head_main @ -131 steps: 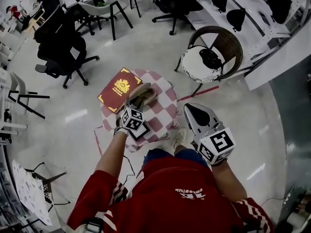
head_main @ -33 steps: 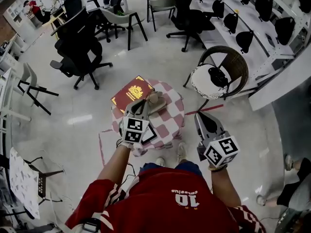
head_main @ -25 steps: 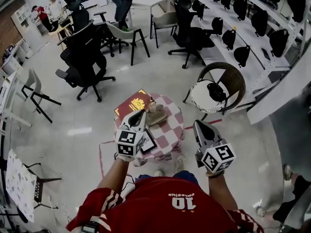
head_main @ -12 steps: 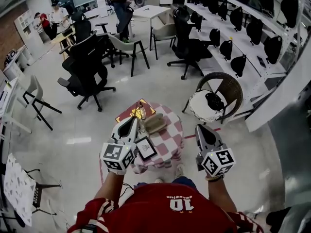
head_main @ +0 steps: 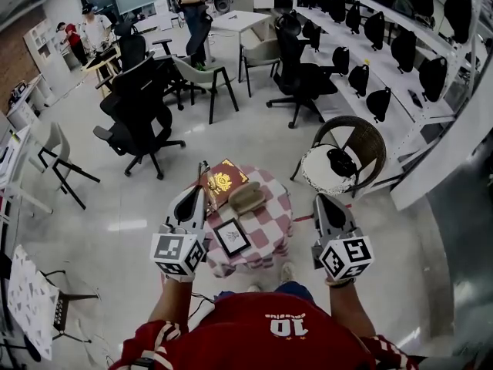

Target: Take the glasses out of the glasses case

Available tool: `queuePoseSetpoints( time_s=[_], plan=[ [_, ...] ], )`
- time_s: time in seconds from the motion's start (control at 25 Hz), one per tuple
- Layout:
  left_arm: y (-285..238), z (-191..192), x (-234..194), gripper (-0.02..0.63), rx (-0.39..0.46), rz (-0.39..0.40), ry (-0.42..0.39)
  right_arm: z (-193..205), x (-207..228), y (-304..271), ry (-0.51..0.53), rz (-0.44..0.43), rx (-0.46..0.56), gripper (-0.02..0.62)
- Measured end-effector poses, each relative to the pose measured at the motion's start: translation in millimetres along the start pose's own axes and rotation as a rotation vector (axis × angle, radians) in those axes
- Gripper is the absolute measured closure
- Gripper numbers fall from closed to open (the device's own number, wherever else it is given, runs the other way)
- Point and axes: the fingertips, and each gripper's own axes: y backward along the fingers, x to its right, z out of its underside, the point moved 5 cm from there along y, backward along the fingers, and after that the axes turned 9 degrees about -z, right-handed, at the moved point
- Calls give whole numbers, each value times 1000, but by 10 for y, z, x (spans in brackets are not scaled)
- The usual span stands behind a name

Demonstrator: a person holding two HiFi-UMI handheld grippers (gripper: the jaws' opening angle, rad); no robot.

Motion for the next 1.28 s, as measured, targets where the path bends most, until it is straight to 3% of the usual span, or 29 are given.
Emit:
queuePoseSetpoints(
  time_s=[1.28],
  plan=[
    [-56, -12, 53, 585, -11, 12, -16, -71, 6, -74, 23, 2, 10, 583]
  ],
)
